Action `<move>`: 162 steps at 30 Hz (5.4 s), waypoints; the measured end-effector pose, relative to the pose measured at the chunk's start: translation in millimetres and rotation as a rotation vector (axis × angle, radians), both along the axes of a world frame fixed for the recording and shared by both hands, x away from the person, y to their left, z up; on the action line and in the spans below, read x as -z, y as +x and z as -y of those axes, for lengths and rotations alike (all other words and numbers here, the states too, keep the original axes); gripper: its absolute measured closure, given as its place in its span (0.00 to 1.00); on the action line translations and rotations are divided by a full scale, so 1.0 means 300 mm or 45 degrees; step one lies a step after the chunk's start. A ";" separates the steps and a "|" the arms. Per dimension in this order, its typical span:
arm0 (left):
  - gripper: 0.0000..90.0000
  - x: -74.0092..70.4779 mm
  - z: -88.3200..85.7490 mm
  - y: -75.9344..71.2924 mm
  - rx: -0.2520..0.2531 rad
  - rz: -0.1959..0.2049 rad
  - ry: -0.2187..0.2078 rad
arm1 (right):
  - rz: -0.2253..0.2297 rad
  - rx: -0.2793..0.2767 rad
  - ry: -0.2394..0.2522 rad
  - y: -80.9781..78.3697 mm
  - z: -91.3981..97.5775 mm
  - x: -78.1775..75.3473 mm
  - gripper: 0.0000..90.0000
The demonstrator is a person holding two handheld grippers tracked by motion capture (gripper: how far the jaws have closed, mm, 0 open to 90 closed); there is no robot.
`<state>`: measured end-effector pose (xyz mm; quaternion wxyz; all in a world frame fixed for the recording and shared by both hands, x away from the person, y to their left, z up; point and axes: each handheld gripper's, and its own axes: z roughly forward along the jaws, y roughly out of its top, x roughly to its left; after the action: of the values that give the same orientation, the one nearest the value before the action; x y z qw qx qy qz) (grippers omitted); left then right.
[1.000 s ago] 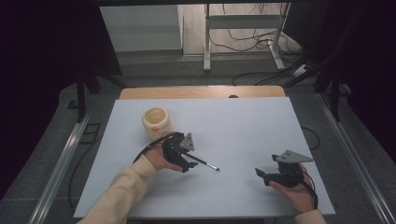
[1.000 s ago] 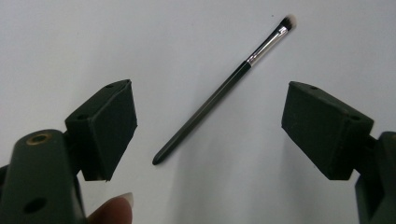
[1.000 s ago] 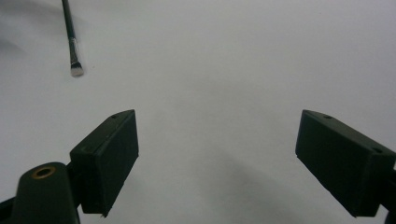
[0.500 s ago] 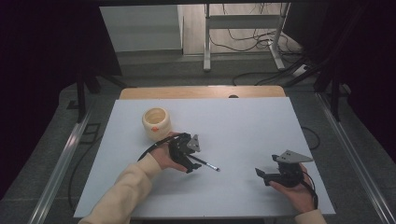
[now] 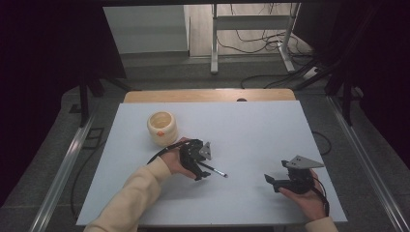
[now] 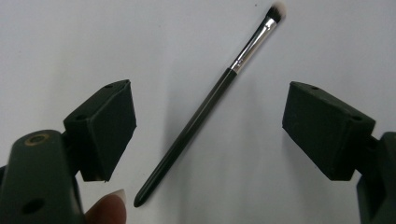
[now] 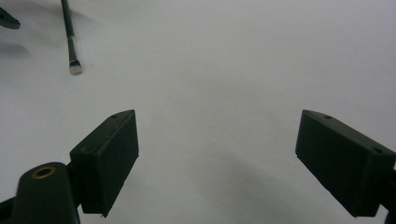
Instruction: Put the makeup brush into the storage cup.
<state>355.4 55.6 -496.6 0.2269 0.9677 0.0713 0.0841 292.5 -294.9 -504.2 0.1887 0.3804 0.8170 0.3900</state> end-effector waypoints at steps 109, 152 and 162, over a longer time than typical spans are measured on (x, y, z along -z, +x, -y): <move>0.93 -0.087 -0.165 -0.029 -0.214 -0.045 -0.249 | 0.017 0.017 0.004 -0.003 0.002 -0.008 0.16; 0.93 -0.172 -0.343 -0.102 -0.457 0.031 -0.543 | 0.037 0.008 -0.003 -0.008 -0.002 -0.011 0.16; 0.93 -0.192 -0.373 -0.107 -0.479 0.039 -0.596 | 0.037 0.010 -0.005 -0.008 -0.002 -0.010 0.16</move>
<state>323.3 167.4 -439.1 0.4252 0.8575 0.2633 0.1204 290.0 -294.3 -501.2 0.2026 0.3775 0.8135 0.3932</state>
